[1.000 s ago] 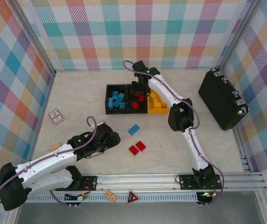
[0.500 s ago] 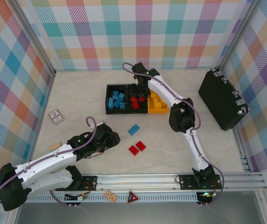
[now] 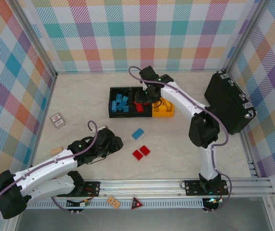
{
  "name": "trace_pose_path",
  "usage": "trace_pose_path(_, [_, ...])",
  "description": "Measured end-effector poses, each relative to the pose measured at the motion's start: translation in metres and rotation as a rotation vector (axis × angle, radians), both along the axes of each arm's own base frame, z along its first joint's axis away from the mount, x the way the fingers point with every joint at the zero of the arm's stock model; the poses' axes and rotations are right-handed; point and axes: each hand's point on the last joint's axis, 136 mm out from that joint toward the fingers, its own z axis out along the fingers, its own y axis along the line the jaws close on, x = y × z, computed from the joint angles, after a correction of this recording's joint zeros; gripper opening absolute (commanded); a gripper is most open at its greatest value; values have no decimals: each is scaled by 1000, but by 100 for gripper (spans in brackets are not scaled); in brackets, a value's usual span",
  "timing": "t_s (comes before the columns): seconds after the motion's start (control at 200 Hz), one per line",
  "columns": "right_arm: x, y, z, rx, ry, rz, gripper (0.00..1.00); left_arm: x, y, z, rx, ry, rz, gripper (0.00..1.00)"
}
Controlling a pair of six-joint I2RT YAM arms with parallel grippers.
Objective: Sort the legos into containers by color
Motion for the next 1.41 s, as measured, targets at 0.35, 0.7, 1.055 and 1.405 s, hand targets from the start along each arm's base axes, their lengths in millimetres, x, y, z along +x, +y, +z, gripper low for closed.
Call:
trace_pose_path(0.35, [-90, -18, -15, -24, 48, 119, 55, -10, -2, 3, -26, 22, -44, 58])
trace_pose_path(0.7, [-185, -35, -68, -91, 179, 241, 71, -26, 3, -11, -27, 70, -80, 58])
trace_pose_path(1.055, [-220, -19, -97, -68, 248, 253, 73, -36, 5, -28, -22, 119, -89, 59])
trace_pose_path(1.405, [-217, -14, -121, -92, 286, 223, 68, -36, 1, -33, -36, 118, -91, 59])
